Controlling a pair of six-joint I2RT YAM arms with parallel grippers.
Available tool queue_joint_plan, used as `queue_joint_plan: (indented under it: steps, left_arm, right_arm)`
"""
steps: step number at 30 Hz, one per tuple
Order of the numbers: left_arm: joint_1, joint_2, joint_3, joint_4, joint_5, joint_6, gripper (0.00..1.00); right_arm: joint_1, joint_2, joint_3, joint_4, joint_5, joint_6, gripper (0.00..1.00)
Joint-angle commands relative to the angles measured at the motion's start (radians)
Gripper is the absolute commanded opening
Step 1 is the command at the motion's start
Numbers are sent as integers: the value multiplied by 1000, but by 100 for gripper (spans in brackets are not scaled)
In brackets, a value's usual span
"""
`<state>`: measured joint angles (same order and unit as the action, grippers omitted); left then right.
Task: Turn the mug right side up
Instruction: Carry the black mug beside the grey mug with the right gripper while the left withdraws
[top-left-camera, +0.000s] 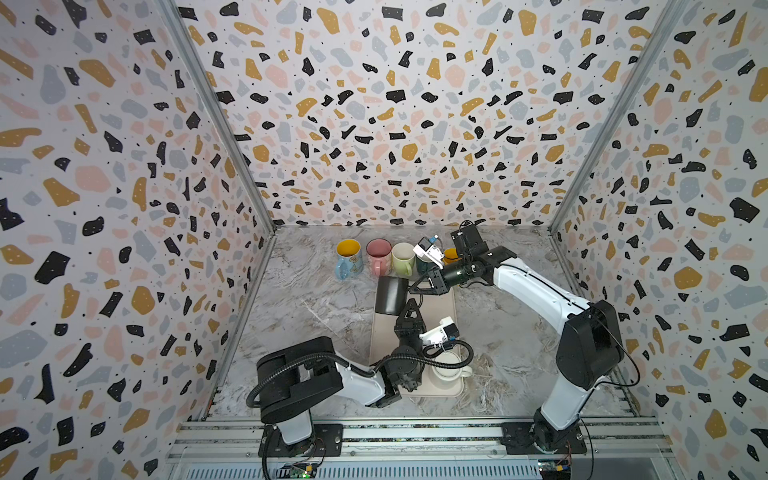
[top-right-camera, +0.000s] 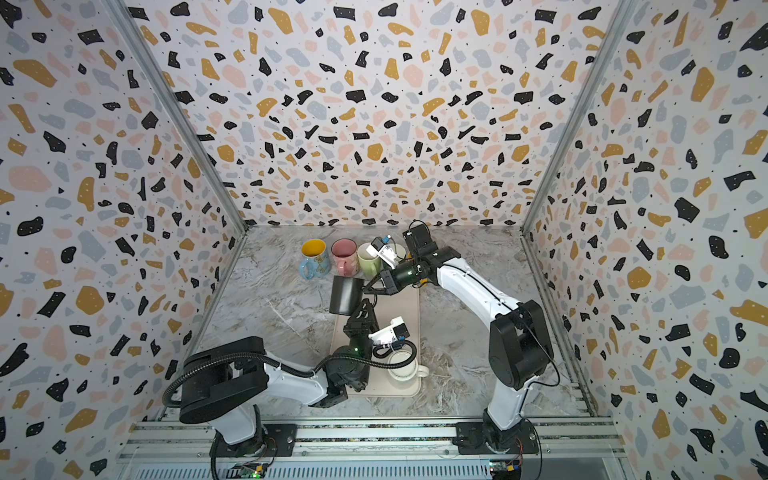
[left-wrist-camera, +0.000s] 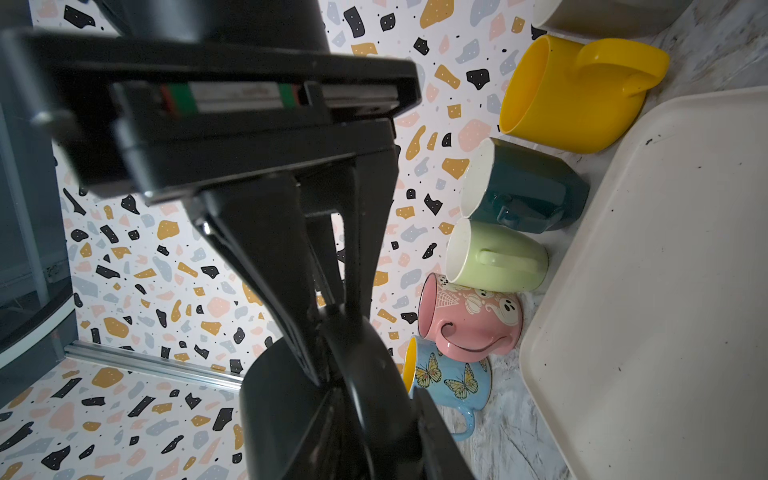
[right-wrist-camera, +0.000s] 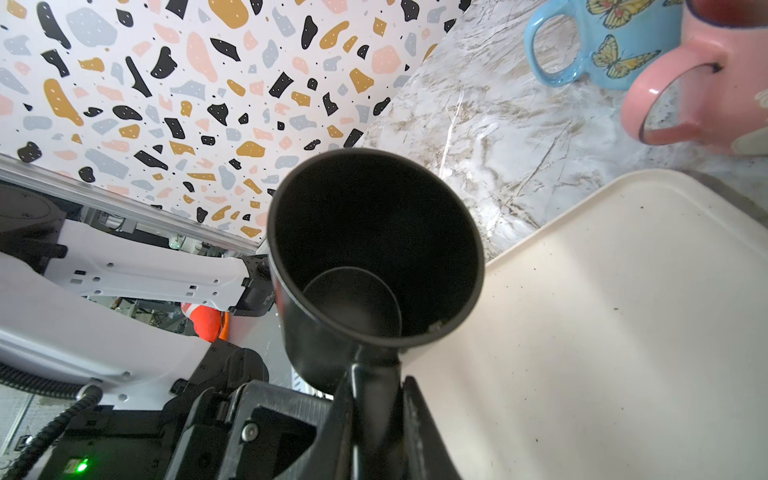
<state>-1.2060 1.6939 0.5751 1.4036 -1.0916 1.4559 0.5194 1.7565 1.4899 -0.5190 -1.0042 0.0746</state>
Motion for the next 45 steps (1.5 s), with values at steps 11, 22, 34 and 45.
queue_joint_plan:
  steps: [11,22,34,45]
  left_arm:
    - [-3,-68,42,444,-8,6,31]
    - [-3,-67,37,442,-19,1,31]
    - [31,-323,101,-186,-42,-595,40]
    - [299,-611,247,-938,346,-1381,43]
  right_arm:
    - [-97,-81,-37,170,-35,105,0]
    - [-165,-143,-68,229,-13,158,0]
    - [-185,-285,-123,93,422,79,0]
    - [-191,-452,-239,57,744,75,0]
